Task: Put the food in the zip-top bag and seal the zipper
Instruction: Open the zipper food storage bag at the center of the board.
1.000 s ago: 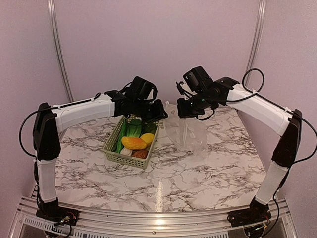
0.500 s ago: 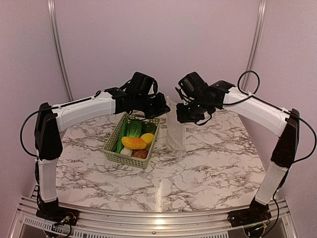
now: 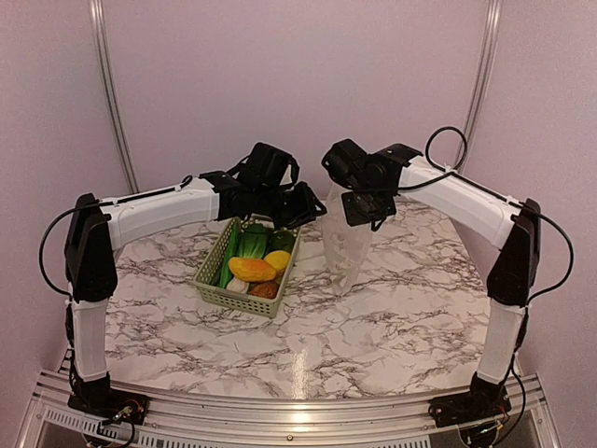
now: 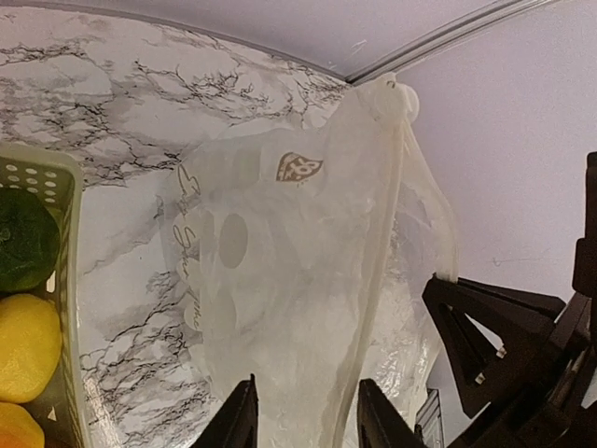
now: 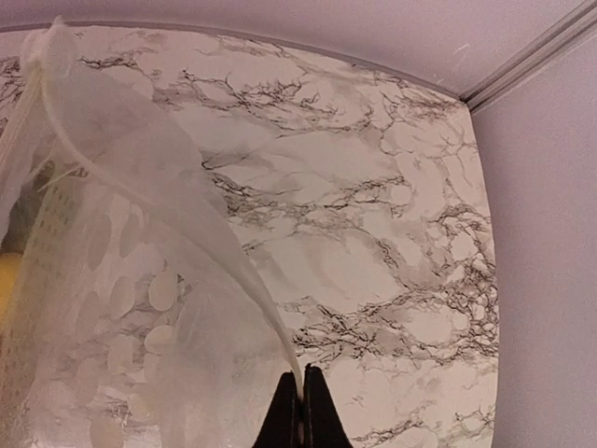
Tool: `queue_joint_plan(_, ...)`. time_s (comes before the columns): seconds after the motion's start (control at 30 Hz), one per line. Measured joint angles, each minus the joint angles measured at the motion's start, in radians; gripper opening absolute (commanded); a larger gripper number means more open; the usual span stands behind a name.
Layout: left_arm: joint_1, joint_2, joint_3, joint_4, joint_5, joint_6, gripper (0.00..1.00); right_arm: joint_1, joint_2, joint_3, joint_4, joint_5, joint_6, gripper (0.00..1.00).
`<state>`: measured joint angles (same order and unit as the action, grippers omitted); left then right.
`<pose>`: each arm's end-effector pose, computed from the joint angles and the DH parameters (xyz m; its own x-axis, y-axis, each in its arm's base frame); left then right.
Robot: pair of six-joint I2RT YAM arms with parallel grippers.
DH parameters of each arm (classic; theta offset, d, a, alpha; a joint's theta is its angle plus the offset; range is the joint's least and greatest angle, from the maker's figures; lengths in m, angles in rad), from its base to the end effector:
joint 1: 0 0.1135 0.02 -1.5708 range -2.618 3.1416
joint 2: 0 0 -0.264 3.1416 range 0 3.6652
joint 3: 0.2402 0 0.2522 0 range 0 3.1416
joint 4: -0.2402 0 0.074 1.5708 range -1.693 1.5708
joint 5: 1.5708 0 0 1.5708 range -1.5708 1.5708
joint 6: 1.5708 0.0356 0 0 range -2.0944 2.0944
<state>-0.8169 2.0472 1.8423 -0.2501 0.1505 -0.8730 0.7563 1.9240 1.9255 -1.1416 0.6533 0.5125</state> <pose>0.3323 -0.3618 0.3090 -0.8162 -0.2375 -0.5267 0.2919 0.6172 -0.7306 0.3050 0.2580 0.3286 -0.7527 -0.1748 -0.6347 0.0101 0.9609 -0.2766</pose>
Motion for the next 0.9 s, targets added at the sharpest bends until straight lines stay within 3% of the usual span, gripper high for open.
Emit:
queue_joint_plan(0.1, 0.0, -0.003, -0.002, 0.018, 0.02, 0.048, 0.62, -0.009, -0.023, -0.018, 0.026, -0.032, -0.034, 0.0)
queue_joint_plan(0.2, 0.0, -0.046, -0.048, 0.056, 0.023, 0.12, 0.73, -0.021, -0.05, -0.019, 0.042, -0.072, -0.051, 0.0)
queue_joint_plan(0.3, 0.003, -0.143, -0.138, 0.093, 0.004, 0.19, 0.98, -0.051, -0.076, -0.019, 0.053, -0.089, -0.079, 0.0)
queue_joint_plan(0.43, 0.033, -0.302, -0.266, 0.137, -0.044, 0.229, 0.99, -0.107, -0.113, -0.019, 0.055, -0.069, -0.147, 0.0)
queue_joint_plan(0.67, 0.246, -0.516, -0.488, 0.163, -0.068, 0.231, 0.99, -0.2, -0.194, -0.074, 0.119, 0.001, -0.314, 0.0)
queue_joint_plan(0.77, 0.256, -0.555, -0.558, 0.138, -0.105, 0.3, 0.99, -0.216, -0.205, -0.13, 0.148, -0.001, -0.346, 0.0)
queue_joint_plan(0.9, 0.238, -0.555, -0.557, 0.008, -0.242, 0.351, 0.99, -0.217, -0.166, -0.197, 0.192, -0.126, -0.343, 0.0)
